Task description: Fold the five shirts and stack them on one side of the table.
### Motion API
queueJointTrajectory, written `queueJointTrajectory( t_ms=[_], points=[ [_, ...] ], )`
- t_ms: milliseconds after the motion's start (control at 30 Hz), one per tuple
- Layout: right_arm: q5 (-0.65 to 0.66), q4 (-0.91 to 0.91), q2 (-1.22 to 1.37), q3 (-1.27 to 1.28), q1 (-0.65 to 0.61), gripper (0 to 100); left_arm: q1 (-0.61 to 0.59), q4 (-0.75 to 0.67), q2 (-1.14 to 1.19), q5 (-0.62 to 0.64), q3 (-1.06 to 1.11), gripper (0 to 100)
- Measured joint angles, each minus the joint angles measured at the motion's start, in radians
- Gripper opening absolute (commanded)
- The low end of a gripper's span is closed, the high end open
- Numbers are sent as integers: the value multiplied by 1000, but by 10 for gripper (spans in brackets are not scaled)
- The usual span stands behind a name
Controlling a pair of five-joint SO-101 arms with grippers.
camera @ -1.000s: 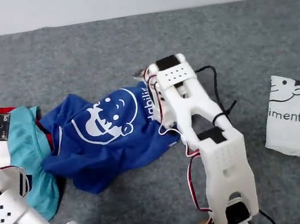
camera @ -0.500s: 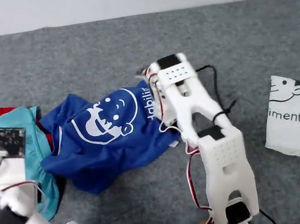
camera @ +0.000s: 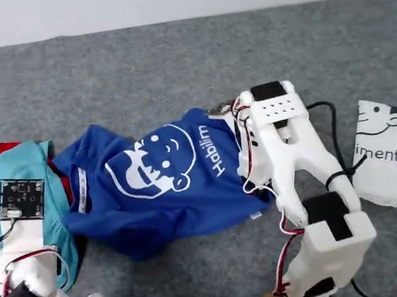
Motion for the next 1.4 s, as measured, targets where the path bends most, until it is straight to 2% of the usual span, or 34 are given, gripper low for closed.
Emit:
queueJointTrajectory(
  t_ms=[100, 167, 233, 367, 500, 633, 800, 1000, 1100, 1167, 1333, 1400],
  points=[
    [-9, 0, 89, -41, -2, 270, 25, 0, -6, 0, 0, 195],
    [-74, 0, 161, -117, 0, 291, 40, 0, -6, 0, 0, 195],
    [-127, 0, 198, -209, -5, 281, 48, 0, -6, 0, 0, 195],
    [-146, 0, 201, -350, -51, 232, 48, 0, -8, 0, 0, 195],
    [-149, 0, 209, -381, -106, 117, 48, 0, -8, 0, 0, 195],
    [-118, -20, 321, -382, -127, 27, 49, 0, -8, 0, 0, 195],
    [-64, -100, 499, -439, -138, 26, 49, 0, -8, 0, 0, 195],
    [-60, -100, 609, -738, -137, 26, 49, 0, -8, 0, 0, 195],
    [-57, -23, 638, -885, -147, 27, 49, 0, -8, 0, 0, 195],
    [-57, -2, 640, -931, -152, 43, 49, 0, -8, 0, 0, 195],
    [-57, -2, 571, -887, -153, 213, 49, 0, -8, 0, 0, 195],
    [-57, -2, 497, -815, -152, 220, 49, 0, -8, 0, 0, 195]
  ],
)
